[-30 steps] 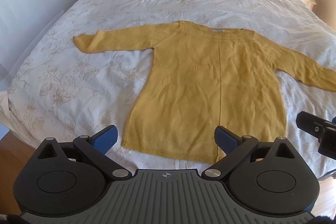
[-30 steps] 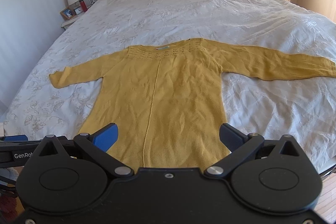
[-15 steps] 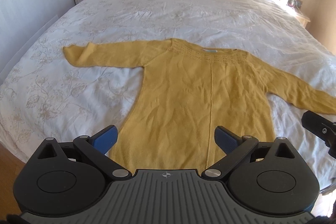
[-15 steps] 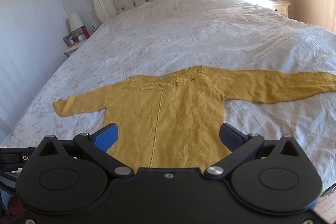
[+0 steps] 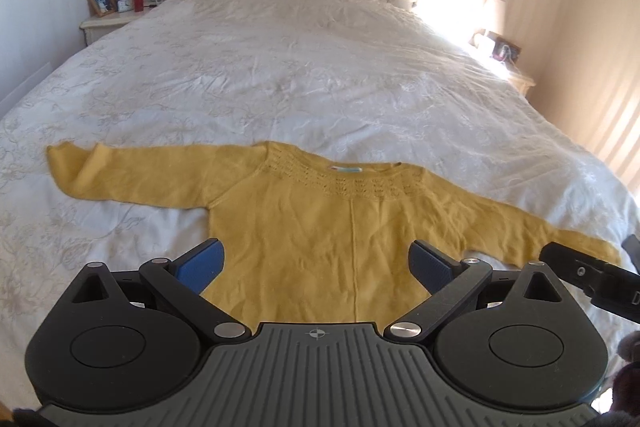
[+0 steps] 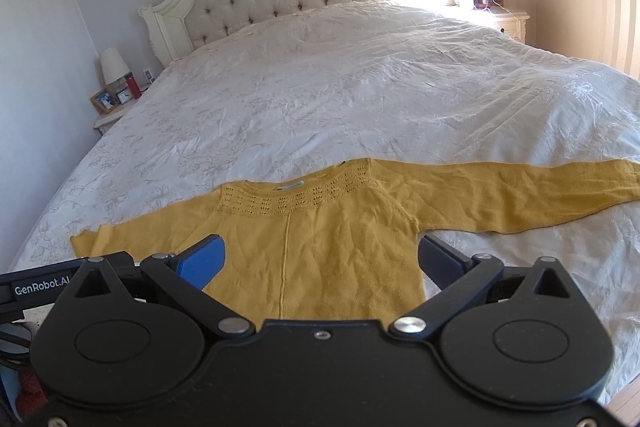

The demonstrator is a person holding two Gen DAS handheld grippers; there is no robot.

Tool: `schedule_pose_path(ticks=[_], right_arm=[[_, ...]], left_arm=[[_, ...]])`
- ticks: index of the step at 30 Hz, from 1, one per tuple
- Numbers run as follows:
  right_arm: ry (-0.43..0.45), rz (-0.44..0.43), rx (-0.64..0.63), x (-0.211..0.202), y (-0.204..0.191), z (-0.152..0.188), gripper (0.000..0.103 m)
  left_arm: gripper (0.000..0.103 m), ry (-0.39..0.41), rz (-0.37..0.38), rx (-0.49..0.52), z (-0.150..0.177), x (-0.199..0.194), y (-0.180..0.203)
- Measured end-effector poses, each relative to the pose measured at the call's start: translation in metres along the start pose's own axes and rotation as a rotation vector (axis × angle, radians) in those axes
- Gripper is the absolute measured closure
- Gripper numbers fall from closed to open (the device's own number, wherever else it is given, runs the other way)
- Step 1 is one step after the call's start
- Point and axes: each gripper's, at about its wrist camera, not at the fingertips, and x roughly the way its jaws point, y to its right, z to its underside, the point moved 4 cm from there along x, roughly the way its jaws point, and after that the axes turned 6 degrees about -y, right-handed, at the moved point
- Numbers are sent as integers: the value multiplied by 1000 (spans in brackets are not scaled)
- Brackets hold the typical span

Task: Fold small clothes
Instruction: 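Move the right gripper to a sweater sleeve cuff and grasp it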

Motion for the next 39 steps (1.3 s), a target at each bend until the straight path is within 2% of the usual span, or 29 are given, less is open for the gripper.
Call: schedule_pose_path(ticks=[4,5,7,9,13,18,23,27,34,39], right_arm=[[-68,-4,34,19,10,1,1],[-89,-3,49,24,13,3,1],[-134,5,73,35,21,7,2],[-165,30,88,43,32,10,10],[-197,77,166,52,69,6,10],[-198,181,188,55,131,-16,10],[-213,208,240,64,206,-43,10],[-208,276,238,67,260,-64,10],[-227,373,227,72,343,-89,10],[-273,382,243,88,377,-88,10]], left_arm=[[3,-111,39,51,-6,30,0],[3,-126,40,69,-6,36,-1],[16,-148,42,111,-6,45,-1],[16,-166,45,140,-6,50,-2],[16,-197,26,154,-7,61,-6],[16,-244,-31,115,-11,75,-9],[16,-277,-99,14,-15,79,-8],[16,-281,-147,-47,-18,78,2],[16,-295,-187,-66,-17,87,33],[16,-292,-200,-56,-19,90,56]])
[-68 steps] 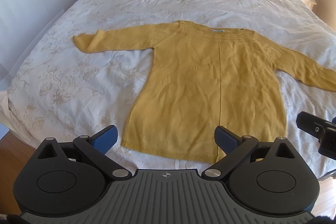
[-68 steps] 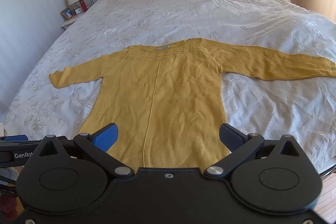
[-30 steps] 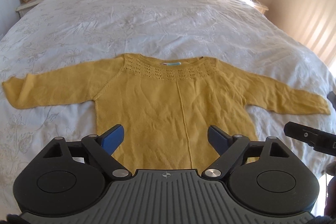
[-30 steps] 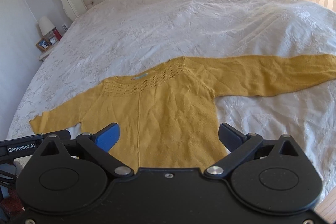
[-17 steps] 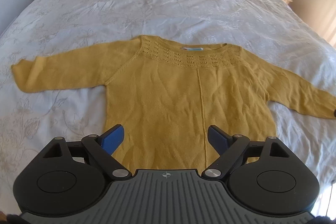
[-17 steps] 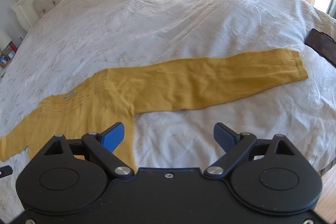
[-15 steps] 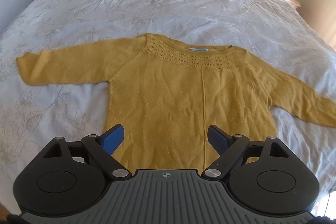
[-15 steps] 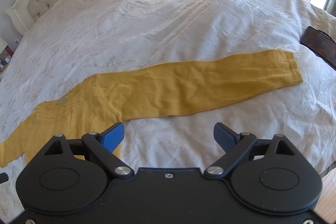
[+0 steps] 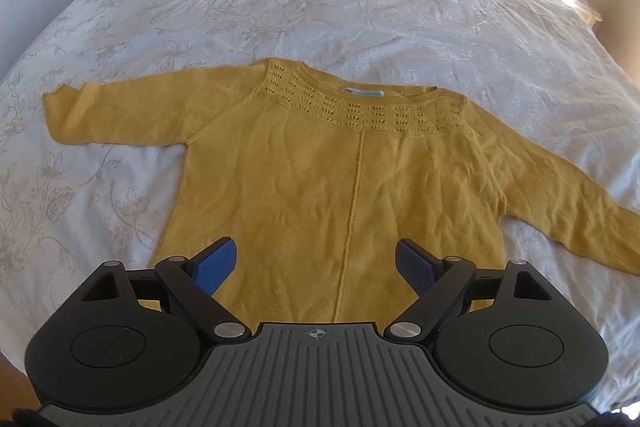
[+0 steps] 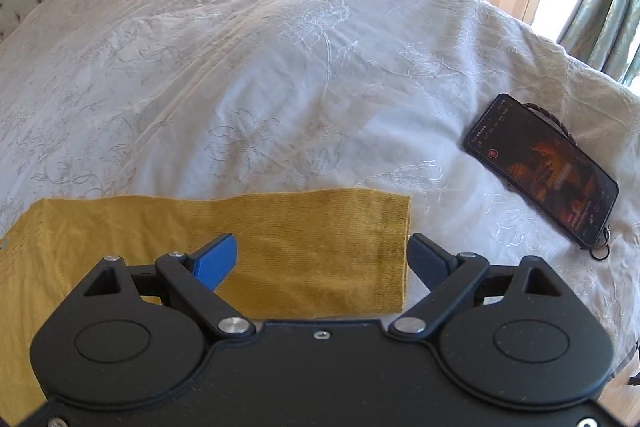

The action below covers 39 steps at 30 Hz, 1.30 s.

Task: Fold small clothes
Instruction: 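Move the right gripper to a sweater sleeve cuff and grasp it, then fold the held sleeve across the sweater body and open the right gripper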

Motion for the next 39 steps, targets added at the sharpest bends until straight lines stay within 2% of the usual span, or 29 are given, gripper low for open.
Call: schedule_pose_path(ticks=[8,10,12,13,15,18,23,27,33,39], right_arm=[[-103,-52,37,41,16,0,10],[-110,-66,53,45,18,0,15],[-110,-48,54,47,17,-2,42],[-110,-38,45,48,16,-3,47],[-106,-44,22,47,10,-7,70],[-83,-63,6,39,-1,-13,82],[-44,-181,6,17,-32,-20,84],[-24,-266,-26,-2,-74,-24,84],[-9,-393,-78,-25,-161,-24,84],[-22,-505,-151,-40,-272,-9,84]], left_arm=[[16,-1,-30,0,0,-3,19],[16,-4,-39,-6,2,-4,20],[16,-7,-46,-12,3,-4,20],[16,-8,-49,-15,4,-5,19],[16,-9,-52,-22,5,-5,17],[16,-11,-53,-36,8,-7,13],[16,-10,-54,-52,12,-8,-2],[16,-7,-51,-67,14,-8,-18],[16,-10,-43,-62,16,-3,-53],[16,-9,-67,-47,16,5,-104]])
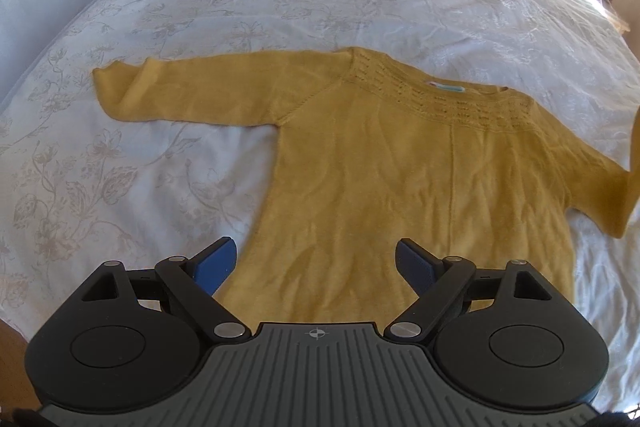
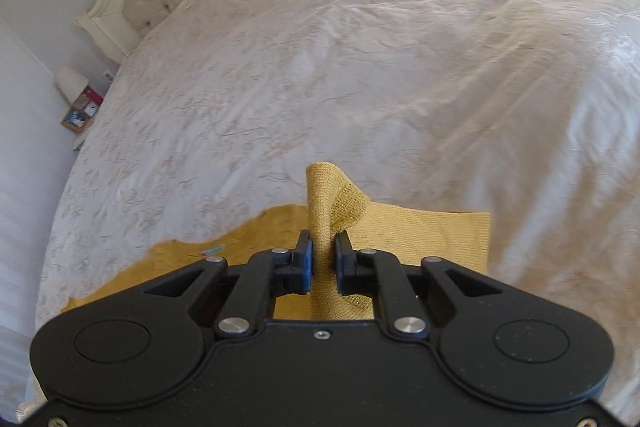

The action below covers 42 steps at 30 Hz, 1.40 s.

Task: Fold small clothes
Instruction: 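Fold the held sleeve across the sweater body and open the right gripper, then grasp the other sleeve edge with the left gripper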

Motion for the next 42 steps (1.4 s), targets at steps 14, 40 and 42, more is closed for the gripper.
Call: schedule_pose_path(ticks=[14,40,42], right_arm=[[-141,-193,-145,127,-200,69,79],[-208,265,-282,140,-77,181,12],[-228,254,-275,142,-70,183,10]], left_arm=[[16,-23,-32,-31,-13,36,-113],[37,40,208,168,-109,112,-22],[37,54,222,190,-114,121,-8]])
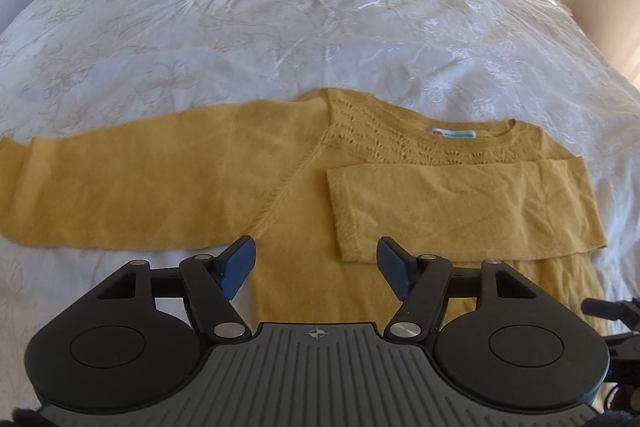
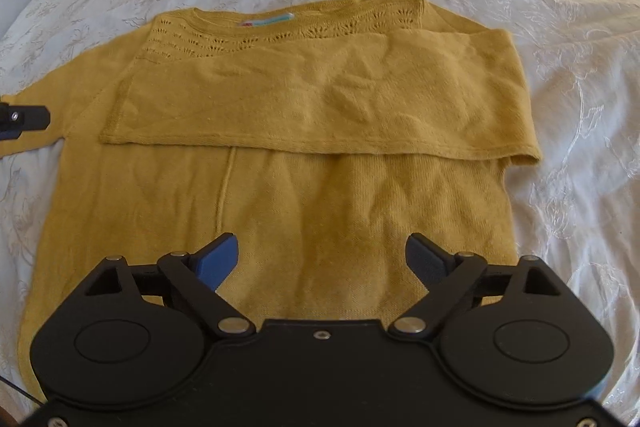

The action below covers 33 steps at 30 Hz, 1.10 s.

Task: Fold small clothes
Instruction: 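Grasp the other sleeve edge with the left gripper, then lay the held sleeve across the body and open the left gripper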

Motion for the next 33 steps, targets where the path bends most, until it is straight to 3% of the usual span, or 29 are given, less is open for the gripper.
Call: schedule_pose_path(ticks=[8,15,17,21,23,30,33], right_arm=[[-29,-52,-29,15,5,2,6],[-53,-73,-99,29,0,4,0],[-58,-80,-94,32,2,5,0],[-60,-83,-93,35,2,3,0],[-59,-82,-89,33,3,5,0],[-31,-96,-46,18,5,6,1],[-10,-108,-8,7,9,6,1]], left_arm=[[37,-50,-21,74,-15,53,27],[37,-117,-22,37,-24,89,26],[44,-96,-15,36,-26,90,29],[90,-95,-27,52,-33,88,40],[94,-69,-36,57,-39,78,47],[95,129,-22,63,-67,8,42],[95,117,-62,42,-73,7,25]])
